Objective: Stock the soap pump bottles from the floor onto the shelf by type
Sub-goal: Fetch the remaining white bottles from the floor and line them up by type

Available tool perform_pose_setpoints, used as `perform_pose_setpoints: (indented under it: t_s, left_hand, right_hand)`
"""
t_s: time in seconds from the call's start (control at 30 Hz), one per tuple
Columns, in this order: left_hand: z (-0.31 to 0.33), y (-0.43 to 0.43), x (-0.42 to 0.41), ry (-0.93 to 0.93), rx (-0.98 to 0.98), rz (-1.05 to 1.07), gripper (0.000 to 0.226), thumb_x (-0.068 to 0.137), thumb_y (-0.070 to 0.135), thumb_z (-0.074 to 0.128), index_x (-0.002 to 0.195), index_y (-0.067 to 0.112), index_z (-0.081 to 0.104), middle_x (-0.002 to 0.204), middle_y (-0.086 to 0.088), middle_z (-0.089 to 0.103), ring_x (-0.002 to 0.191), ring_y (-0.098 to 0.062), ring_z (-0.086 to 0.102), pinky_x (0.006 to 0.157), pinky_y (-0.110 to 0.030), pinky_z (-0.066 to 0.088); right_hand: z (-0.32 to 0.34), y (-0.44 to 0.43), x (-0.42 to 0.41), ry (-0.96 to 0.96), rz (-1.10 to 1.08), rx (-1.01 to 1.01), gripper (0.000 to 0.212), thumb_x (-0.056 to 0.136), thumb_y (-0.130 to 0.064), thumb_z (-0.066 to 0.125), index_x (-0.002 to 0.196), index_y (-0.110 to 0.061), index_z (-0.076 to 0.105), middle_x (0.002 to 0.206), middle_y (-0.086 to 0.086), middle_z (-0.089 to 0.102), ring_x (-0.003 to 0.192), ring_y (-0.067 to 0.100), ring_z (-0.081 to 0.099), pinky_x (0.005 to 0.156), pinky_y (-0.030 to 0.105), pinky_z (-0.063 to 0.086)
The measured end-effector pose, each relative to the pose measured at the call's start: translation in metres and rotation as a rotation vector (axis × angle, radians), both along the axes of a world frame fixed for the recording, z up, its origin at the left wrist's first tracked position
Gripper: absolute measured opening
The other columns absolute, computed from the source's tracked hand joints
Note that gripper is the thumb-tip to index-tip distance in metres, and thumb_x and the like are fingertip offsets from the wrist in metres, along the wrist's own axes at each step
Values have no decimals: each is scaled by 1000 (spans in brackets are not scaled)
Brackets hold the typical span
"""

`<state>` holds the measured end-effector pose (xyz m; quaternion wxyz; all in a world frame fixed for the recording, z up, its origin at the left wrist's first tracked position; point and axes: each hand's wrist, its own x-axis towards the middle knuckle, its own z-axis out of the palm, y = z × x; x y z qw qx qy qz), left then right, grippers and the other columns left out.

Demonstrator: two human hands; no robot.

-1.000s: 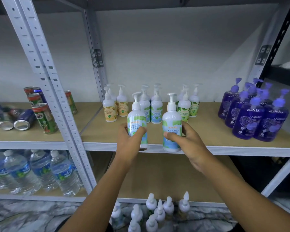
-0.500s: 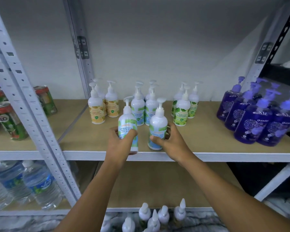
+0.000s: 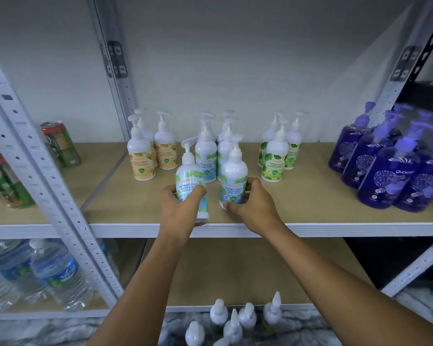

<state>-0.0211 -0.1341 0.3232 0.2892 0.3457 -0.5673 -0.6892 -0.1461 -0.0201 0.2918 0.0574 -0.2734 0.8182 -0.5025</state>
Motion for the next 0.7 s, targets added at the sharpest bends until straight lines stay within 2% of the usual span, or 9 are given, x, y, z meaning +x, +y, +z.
perform_pose_setpoints:
  t_s: [0.1,0.27,0.5,0.6,0.7]
  left_hand:
    - [0,-3,1,-4,9,9,44,85,22,74,119,18,46,110,-13,64,99,-33,71,49,-29,57]
    - [-2,-8,2,-1,19,20,45,84,22,74,120,14,47,112,-17,64,101,-36,70,48,-29,57]
    - [-3,-9,1,-5,21,25,44,84,22,75,118,16,47,110,-16,64,98,-34,71,50,-31,58]
    - [-3,-8,2,-4,25,15,45,85,23,75,120,16,46,107,-12,63,90,-27,69,56,-34,61]
    - [-4,-8,3,-2,31,15,46,85,23,75,120,16,46,106,-12,63,91,-28,69,56,-34,60]
  right_hand:
    - [2,-10,-8,8,-8,11,54,74,-27,87,109,-26,45,104,-11,59,96,13,63,79,25,48]
    - [3,-23,-18,27,-13,31,52,76,-26,85,108,-21,45,107,-6,60,99,18,63,81,31,49]
    - [1,-29,-23,33,-15,18,49,78,-24,83,108,-19,45,111,-1,62,95,17,59,77,29,44]
    - [0,-31,-24,32,-22,16,48,78,-24,82,108,-20,45,114,1,63,98,19,62,78,30,45]
    - [-1,-33,-26,30,-33,25,48,78,-24,82,108,-20,45,115,2,64,101,21,63,78,31,46]
